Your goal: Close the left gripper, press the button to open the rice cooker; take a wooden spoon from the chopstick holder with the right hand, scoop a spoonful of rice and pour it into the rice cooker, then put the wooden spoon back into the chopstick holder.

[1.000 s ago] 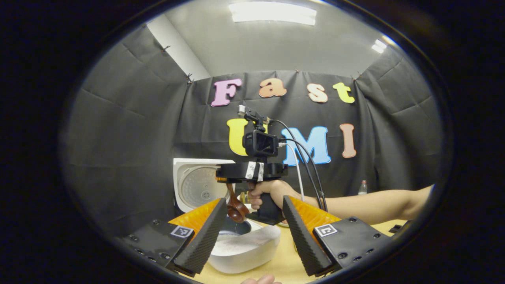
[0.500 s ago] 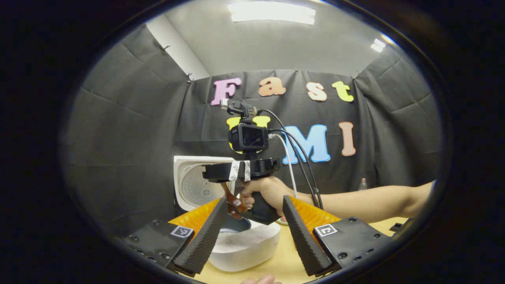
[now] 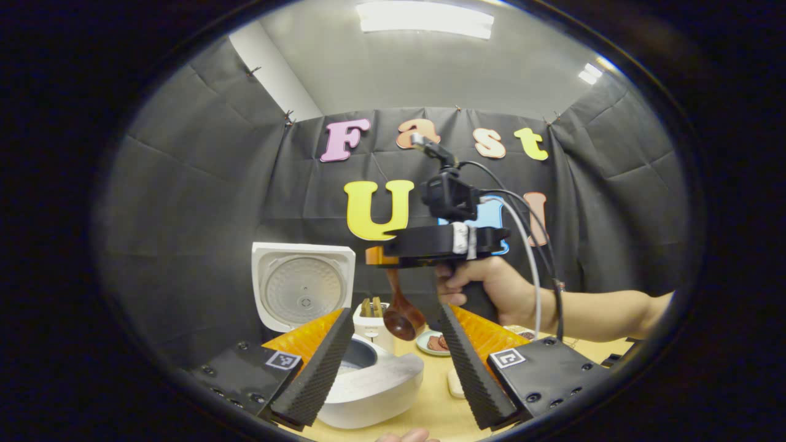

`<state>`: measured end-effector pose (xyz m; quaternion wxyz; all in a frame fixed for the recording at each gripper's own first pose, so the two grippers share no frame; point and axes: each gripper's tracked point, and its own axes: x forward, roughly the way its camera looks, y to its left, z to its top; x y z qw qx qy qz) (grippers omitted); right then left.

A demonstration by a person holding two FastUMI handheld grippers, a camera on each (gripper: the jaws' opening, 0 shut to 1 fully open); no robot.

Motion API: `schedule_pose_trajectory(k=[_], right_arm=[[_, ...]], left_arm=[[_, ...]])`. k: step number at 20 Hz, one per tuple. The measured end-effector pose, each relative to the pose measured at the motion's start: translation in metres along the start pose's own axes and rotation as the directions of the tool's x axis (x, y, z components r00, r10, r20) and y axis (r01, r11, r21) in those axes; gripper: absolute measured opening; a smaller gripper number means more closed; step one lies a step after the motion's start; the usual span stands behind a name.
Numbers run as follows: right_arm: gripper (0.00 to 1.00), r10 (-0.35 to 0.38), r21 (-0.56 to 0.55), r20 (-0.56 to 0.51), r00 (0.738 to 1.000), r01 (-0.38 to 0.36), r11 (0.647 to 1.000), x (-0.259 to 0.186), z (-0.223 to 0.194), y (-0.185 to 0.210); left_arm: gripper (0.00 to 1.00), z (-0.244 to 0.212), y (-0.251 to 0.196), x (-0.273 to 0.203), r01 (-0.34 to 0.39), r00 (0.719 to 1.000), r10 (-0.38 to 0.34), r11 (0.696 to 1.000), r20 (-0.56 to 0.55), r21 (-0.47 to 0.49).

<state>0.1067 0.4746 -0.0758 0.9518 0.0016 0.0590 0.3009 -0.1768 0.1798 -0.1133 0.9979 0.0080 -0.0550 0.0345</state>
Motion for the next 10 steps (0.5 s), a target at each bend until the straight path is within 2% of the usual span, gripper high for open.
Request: schedule_pose_trajectory(k=[5,10], right_arm=[[0.24,-0.109,0.039,0.025,0.994,0.108,0.993,-0.052,0.016,-0.082],[0.24,-0.16,0.097,0.04,0.986,0.156,0.983,-0.093,0.021,-0.138]], left_arm=[[0.99,0.0,-0.028,0.038,0.033,0.999,-0.033,0.999,0.007,-0.016],[0.94,-0.012,-0.059,0.061,0.063,0.998,-0.064,0.998,-0.026,-0.019]])
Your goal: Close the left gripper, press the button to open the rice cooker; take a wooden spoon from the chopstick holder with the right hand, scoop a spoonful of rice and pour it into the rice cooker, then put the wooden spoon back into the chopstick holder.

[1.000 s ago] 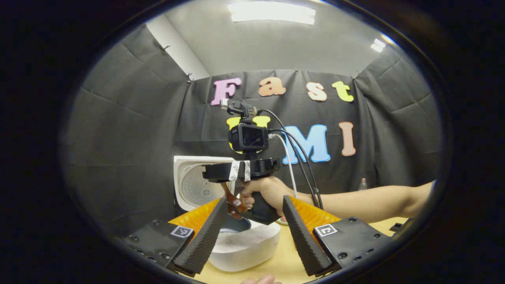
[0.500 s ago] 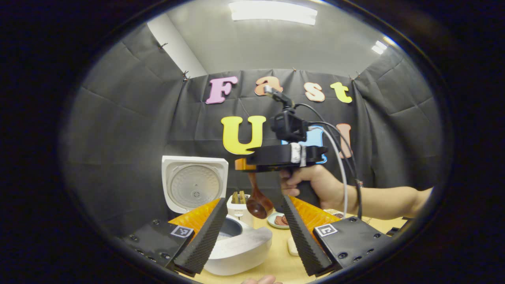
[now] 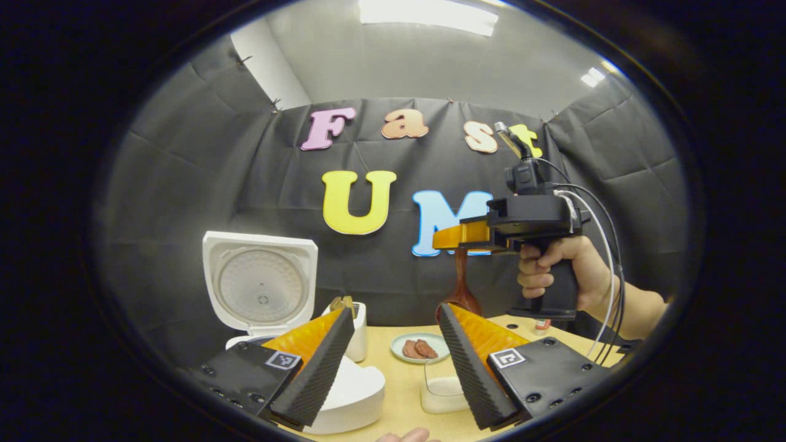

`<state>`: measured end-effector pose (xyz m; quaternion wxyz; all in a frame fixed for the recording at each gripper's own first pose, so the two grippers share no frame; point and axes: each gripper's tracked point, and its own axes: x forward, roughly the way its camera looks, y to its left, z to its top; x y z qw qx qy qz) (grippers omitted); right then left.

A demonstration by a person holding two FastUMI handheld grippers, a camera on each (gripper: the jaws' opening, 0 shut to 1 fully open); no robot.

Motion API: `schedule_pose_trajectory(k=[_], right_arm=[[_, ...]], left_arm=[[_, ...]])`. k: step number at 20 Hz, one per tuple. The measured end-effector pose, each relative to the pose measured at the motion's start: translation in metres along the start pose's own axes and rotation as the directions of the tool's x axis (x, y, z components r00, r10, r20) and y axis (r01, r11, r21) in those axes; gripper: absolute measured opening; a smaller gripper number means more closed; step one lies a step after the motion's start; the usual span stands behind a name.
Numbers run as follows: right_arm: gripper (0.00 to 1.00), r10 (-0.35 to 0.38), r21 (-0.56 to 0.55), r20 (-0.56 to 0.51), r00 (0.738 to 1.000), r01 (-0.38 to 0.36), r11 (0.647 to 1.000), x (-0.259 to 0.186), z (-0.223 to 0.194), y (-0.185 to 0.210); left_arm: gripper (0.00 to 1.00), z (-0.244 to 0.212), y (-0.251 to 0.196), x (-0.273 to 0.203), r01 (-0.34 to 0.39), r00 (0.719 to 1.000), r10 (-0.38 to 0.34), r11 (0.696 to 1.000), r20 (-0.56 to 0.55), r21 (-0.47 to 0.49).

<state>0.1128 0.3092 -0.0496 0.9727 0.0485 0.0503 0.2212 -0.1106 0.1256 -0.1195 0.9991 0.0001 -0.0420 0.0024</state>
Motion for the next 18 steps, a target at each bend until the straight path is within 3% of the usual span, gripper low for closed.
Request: schedule_pose_trajectory(k=[5,8,18], right_arm=[[0.24,-0.056,0.033,0.001,0.998,0.056,0.998,-0.03,-0.009,-0.061],[0.24,-0.127,0.037,0.01,0.992,0.127,0.991,-0.041,-0.009,-0.101],[0.24,-0.207,0.088,0.013,0.978,0.205,0.975,-0.102,-0.027,-0.179]], left_arm=[[0.94,-0.002,-0.022,0.013,0.028,1.0,-0.028,1.0,-0.002,0.0],[0.94,-0.004,-0.028,0.018,0.033,0.999,-0.033,0.999,-0.004,0.0],[0.94,-0.012,-0.047,0.017,0.061,0.998,-0.061,0.998,-0.019,0.021]])
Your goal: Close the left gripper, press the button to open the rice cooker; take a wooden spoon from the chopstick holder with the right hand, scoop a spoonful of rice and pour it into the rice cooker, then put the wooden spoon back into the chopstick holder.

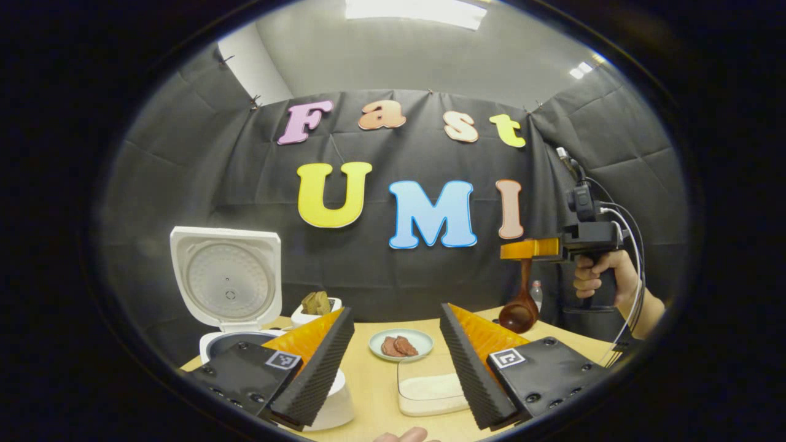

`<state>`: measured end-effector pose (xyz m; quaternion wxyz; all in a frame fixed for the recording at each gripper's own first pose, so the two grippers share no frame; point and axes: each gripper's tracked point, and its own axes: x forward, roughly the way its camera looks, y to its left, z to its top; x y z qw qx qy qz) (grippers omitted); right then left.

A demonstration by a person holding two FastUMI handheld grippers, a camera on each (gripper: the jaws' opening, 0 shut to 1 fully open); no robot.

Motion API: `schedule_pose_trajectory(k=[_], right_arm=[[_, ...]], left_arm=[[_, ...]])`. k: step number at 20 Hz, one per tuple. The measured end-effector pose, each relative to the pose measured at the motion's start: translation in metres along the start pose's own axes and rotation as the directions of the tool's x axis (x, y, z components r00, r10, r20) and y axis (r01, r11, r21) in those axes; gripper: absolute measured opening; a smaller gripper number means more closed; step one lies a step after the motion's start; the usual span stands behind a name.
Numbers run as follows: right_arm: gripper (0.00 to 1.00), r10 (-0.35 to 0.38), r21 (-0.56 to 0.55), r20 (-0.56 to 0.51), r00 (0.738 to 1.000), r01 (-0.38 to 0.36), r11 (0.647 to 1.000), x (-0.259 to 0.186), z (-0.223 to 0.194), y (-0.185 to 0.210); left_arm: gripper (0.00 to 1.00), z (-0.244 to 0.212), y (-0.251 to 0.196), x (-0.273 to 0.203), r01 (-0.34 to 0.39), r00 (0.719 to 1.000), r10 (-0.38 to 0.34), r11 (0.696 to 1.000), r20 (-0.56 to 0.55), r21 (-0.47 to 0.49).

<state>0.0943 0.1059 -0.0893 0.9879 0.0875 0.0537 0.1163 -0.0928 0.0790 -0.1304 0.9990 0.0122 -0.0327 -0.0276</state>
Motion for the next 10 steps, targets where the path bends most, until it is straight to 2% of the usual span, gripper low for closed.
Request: schedule_pose_trajectory(k=[3,6,10], right_arm=[[0.24,-0.053,0.062,0.026,0.998,0.051,0.997,-0.016,0.001,-0.036],[0.24,-0.091,0.087,0.027,0.995,0.089,0.992,-0.025,-0.004,-0.06],[0.24,-0.105,0.114,0.036,0.994,0.101,0.988,-0.036,-0.013,-0.068]], left_arm=[[0.94,0.002,-0.01,-0.004,0.03,1.0,-0.03,1.0,0.01,0.006],[0.96,0.003,-0.013,-0.005,0.026,1.0,-0.026,0.999,0.007,0.038],[0.94,0.002,-0.022,-0.004,0.042,0.999,-0.042,0.999,0.009,0.024]])
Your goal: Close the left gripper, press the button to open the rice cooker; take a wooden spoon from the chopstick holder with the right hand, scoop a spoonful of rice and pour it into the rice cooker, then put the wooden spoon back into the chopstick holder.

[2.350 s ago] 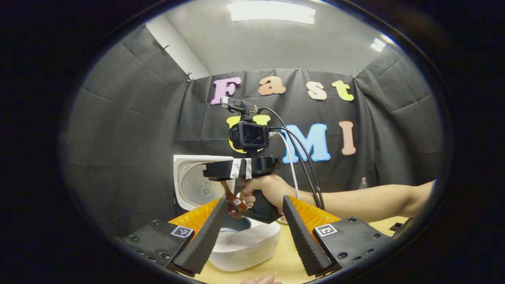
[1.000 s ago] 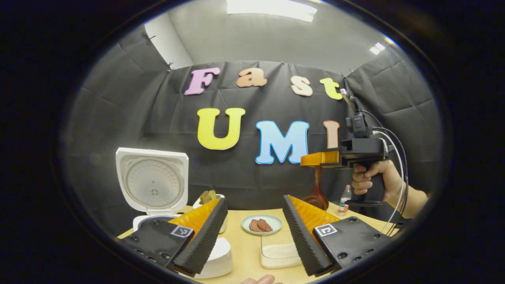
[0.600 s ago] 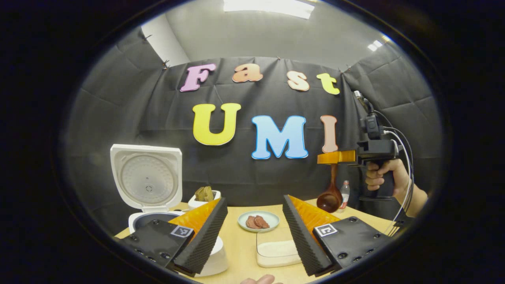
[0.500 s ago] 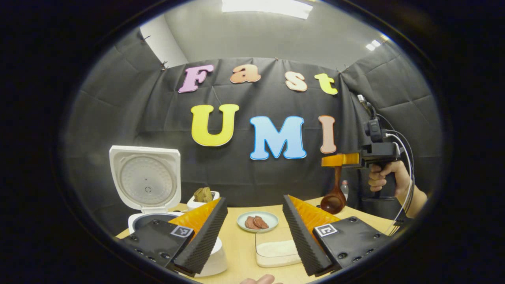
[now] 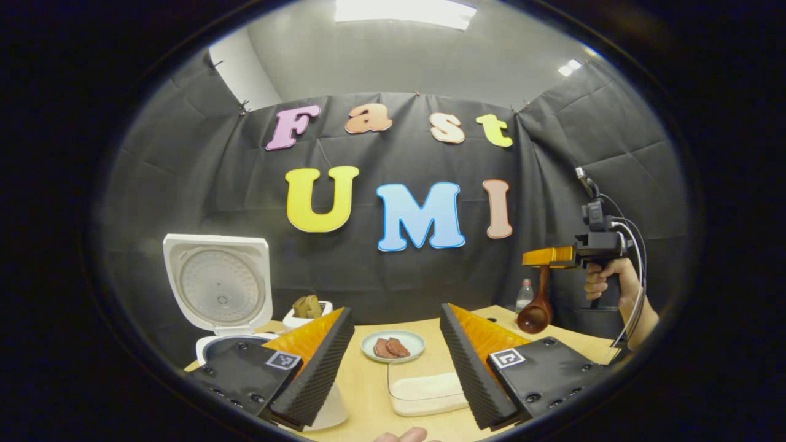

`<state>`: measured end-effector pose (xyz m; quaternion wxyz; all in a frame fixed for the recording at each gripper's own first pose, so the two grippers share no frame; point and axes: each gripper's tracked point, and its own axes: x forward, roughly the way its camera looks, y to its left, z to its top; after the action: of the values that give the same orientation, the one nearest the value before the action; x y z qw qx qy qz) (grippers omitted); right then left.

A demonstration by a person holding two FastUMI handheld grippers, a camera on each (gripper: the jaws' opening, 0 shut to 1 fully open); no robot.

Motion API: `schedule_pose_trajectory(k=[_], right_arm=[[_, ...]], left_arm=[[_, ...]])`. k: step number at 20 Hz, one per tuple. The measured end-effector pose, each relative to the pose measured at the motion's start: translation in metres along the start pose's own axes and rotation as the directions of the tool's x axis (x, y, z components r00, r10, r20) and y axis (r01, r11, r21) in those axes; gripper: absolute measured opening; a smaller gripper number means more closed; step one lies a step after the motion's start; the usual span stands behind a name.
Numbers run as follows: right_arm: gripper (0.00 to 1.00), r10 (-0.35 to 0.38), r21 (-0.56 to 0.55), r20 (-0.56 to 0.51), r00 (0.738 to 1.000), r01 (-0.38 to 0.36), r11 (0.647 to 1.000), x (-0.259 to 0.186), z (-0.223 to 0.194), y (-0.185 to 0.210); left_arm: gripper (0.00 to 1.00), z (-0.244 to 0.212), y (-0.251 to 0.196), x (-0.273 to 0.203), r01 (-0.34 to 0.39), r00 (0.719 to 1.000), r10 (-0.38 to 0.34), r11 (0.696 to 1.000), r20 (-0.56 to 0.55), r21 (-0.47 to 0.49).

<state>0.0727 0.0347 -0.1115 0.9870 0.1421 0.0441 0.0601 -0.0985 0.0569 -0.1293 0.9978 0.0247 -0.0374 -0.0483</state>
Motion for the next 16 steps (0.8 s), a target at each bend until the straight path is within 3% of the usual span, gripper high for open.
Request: schedule_pose_trajectory(k=[10,14,16], right_arm=[[0.24,-0.049,0.003,-0.06,0.997,0.05,0.999,0.003,-0.04,-0.026],[0.24,-0.056,-0.001,-0.066,0.996,0.056,0.998,0.002,-0.052,-0.028],[0.24,-0.063,0.016,-0.068,0.996,0.064,0.998,0.002,-0.058,-0.03]], left_arm=[[0.99,-0.007,-0.012,0.002,0.023,1.0,-0.023,1.0,-0.005,-0.003],[0.94,-0.01,-0.012,0.0,0.02,1.0,-0.02,1.0,-0.011,0.004],[0.98,-0.01,-0.015,-0.001,0.029,1.0,-0.029,1.0,-0.012,-0.004]])
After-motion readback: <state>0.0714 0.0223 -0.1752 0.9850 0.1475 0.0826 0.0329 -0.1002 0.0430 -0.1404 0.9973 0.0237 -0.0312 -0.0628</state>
